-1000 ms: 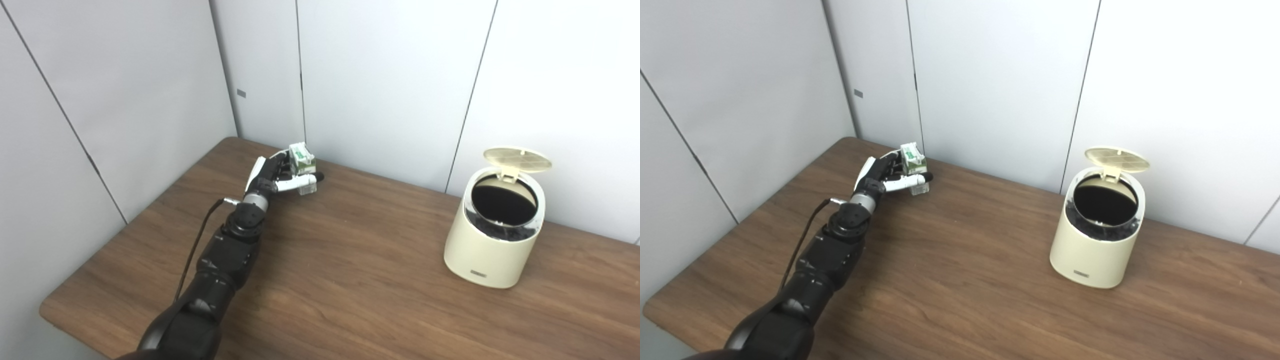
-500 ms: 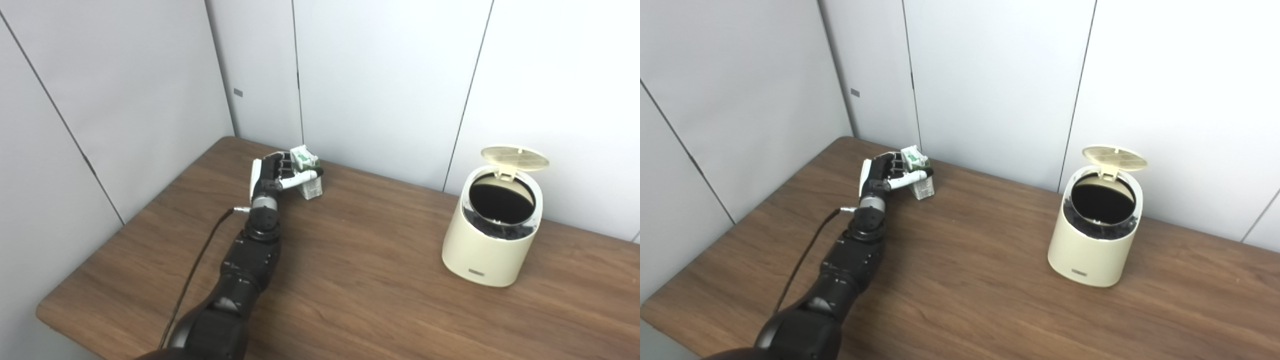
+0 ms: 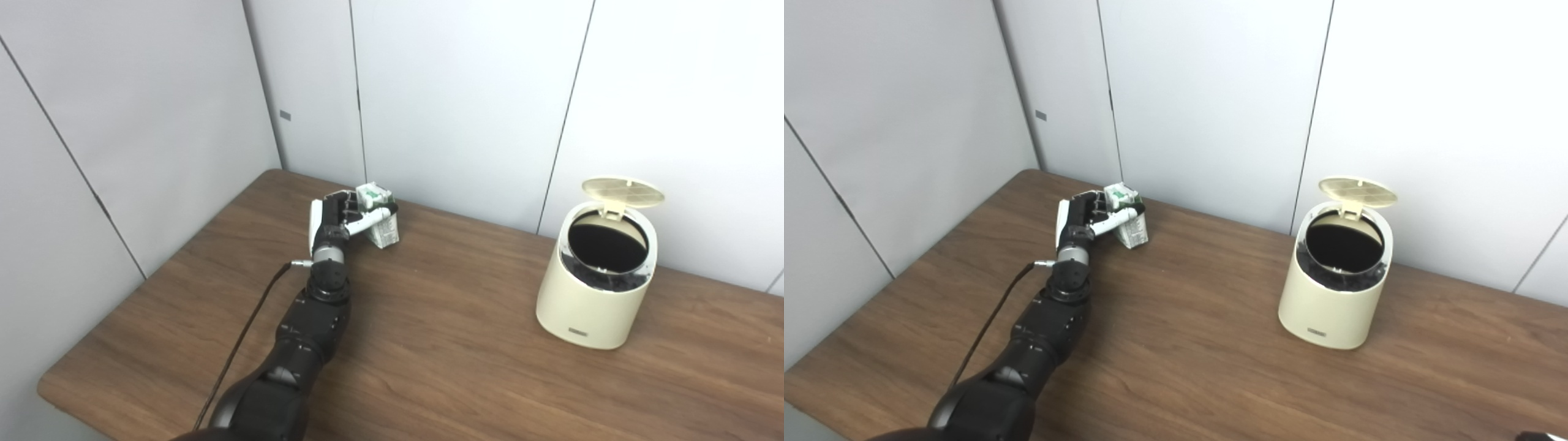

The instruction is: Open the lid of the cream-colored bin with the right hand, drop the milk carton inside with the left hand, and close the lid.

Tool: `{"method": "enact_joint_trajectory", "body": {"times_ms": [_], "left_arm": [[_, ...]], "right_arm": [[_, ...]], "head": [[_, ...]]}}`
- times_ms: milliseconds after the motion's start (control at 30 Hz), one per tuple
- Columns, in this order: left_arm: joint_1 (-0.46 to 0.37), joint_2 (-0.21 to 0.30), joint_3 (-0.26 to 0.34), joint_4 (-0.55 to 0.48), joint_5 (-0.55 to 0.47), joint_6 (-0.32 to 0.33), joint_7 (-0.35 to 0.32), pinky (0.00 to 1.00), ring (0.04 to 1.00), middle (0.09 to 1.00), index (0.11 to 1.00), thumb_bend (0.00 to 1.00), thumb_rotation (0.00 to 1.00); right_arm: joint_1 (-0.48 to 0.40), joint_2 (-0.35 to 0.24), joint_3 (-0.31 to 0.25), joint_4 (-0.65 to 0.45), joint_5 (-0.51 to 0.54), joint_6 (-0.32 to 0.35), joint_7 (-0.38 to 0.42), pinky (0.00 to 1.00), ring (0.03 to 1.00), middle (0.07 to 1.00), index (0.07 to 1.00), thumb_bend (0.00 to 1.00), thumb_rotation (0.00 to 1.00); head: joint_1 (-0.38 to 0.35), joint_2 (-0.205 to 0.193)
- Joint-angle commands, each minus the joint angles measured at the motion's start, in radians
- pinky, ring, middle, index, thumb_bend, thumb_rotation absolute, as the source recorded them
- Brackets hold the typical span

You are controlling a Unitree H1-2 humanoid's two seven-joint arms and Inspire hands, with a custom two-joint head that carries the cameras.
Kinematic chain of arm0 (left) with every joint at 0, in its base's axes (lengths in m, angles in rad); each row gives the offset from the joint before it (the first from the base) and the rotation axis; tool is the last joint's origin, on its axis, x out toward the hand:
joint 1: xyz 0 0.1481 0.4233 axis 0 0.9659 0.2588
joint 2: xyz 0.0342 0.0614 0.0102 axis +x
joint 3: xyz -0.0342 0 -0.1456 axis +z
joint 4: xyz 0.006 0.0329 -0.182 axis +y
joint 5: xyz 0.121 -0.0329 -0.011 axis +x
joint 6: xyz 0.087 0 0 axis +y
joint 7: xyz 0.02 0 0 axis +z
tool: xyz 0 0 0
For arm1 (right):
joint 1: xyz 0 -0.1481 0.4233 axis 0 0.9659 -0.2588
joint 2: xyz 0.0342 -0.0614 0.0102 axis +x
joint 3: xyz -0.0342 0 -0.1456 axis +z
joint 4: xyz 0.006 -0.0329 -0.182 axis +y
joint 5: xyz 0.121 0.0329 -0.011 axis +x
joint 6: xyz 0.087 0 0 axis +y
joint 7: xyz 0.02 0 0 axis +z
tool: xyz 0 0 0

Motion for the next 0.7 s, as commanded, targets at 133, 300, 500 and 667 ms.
{"method": "enact_joint_trajectory", "body": {"times_ms": [133,300,500,667], "left_arm": [[0.013,0.018,-0.059,-0.114,0.056,-0.03,-0.025,0.4,0.429,0.513,0.463,0.52,0.0],[0.048,0.021,-0.086,-0.223,0.075,-0.023,-0.052,0.37,0.419,0.512,0.464,0.52,0.0],[0.116,0.005,-0.085,-0.437,0.106,-0.057,-0.047,0.37,0.421,0.512,0.458,0.52,0.0],[0.172,-0.022,-0.076,-0.628,0.106,-0.077,-0.054,0.37,0.413,0.496,0.466,0.52,0.0]], "right_arm": [[-0.05,0.002,0.015,0.022,-0.017,-0.051,-0.012,0.42,0.583,0.632,0.601,0.64,0.68],[-0.077,0.032,0.034,0.027,-0.036,-0.01,-0.031,0.44,0.601,0.644,0.608,0.58,0.64],[-0.116,0.061,0.061,0.052,-0.069,-0.01,-0.045,0.5,0.639,0.676,0.642,0.32,0.49],[-0.144,0.1,0.093,0.018,-0.128,0.057,-0.066,0.57,0.671,0.692,0.666,0.19,0.06]], "head": [[-0.005,-0.019],[-0.043,-0.019],[-0.117,0.0],[-0.194,0.013]]}}
